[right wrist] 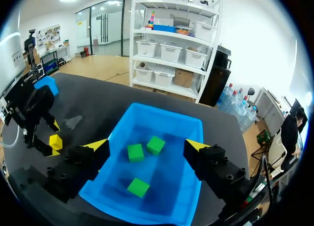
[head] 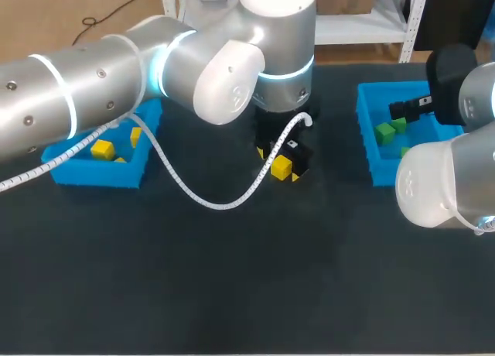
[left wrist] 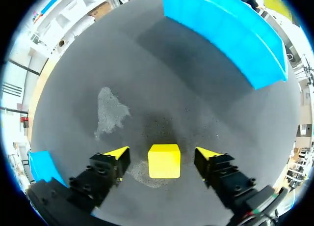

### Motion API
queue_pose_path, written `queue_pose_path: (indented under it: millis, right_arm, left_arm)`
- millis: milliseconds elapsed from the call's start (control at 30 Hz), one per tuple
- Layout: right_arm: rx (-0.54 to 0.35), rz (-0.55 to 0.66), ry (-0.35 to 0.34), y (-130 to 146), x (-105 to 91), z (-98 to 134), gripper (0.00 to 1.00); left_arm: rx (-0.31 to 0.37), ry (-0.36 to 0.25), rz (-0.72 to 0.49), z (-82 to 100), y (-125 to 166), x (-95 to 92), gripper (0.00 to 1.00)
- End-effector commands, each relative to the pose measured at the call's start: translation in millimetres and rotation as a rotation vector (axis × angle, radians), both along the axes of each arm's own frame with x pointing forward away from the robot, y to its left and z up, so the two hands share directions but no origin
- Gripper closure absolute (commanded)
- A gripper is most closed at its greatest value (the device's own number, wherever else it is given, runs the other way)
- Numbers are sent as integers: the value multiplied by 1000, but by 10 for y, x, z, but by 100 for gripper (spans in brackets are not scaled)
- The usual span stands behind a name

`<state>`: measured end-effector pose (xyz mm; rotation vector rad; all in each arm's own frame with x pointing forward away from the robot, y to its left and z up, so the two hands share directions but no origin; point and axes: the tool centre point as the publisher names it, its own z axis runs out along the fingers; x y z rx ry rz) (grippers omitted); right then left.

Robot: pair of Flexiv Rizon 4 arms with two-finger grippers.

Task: Put the green cubes in the right bin and the yellow cubes in the left bin.

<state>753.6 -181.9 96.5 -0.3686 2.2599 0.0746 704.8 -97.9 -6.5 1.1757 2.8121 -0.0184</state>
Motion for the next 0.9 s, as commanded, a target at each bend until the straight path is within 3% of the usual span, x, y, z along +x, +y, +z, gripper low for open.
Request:
queue_pose_path:
  millis: [33,233,367,467,667,800,900]
  right_arm:
    - [1,2,1,-7,-6,8,0]
    - [1,2,1,-7,-6,8,0]
    - [1,2,1,-7,-6,8,0]
    - [1,2,1,-7,-6,8,0]
    - [1,2,1,-7,-6,8,0]
    - [1,2,1,-7,-6,8,0]
    - [1,2,1,-7,-6,8,0]
  left_arm:
    - [2,7,-12,2,17,-21,100]
    - [7,21,-23,25,59,-58,100]
    - [-24,-13,12,112,125,1,100]
    - [-84,-69,77,277,257,121,100]
    - [-243,-245,289,828,798,414,100]
    - [-275,-369,430,1124,1242,503,100]
    - [-270,-425,517,1251,1574,519,100]
